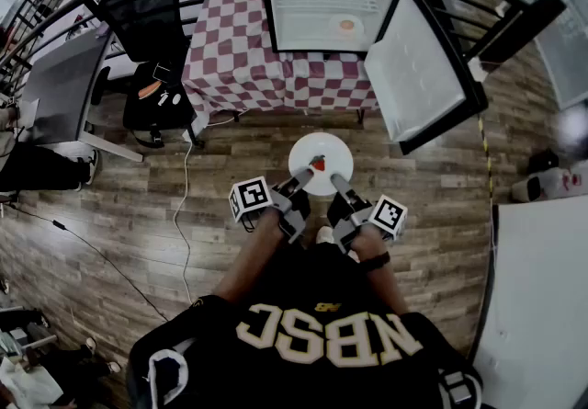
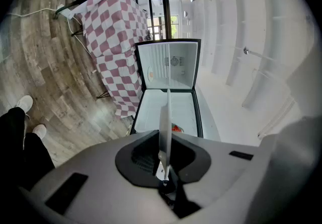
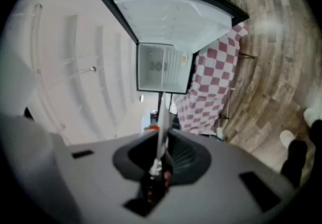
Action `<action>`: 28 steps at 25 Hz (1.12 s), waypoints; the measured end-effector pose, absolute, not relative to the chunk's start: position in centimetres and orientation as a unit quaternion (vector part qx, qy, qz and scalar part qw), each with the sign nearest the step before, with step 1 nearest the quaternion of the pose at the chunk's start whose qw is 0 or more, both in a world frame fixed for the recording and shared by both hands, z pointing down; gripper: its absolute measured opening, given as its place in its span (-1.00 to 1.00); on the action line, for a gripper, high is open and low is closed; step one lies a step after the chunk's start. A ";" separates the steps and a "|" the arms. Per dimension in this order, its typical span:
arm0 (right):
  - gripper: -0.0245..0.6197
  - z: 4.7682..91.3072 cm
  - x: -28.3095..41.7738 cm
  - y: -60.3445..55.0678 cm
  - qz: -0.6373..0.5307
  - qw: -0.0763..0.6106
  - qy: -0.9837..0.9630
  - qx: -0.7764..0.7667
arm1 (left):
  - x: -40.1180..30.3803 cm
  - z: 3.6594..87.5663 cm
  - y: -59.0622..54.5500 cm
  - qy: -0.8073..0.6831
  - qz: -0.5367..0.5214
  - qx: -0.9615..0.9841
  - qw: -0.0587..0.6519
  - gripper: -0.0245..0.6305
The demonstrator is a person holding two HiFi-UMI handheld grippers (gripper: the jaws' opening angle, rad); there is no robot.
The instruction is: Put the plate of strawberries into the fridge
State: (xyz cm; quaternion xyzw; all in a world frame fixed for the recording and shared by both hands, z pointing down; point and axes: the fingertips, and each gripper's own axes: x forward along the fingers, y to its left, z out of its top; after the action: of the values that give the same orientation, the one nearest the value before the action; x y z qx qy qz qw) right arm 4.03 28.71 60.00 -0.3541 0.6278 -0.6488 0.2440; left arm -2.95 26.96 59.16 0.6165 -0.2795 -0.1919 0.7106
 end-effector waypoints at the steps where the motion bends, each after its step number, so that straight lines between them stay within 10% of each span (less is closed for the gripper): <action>1: -0.74 60.0 3.8 28.6 -0.649 0.244 0.628 -0.354 | -3.2 59.4 26.9 -0.281 -0.191 0.616 0.711 -0.82; 28: -0.73 61.8 -1.4 21.7 -0.664 0.282 0.589 -0.366 | -7.1 61.1 21.9 -0.255 -0.175 0.613 0.727 -0.82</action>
State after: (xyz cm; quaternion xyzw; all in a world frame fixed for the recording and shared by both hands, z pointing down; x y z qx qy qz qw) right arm -1.42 21.71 61.78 -0.3656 0.5886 -0.6637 0.2817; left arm -7.15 21.85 61.13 0.6127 -0.2546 -0.1752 0.7274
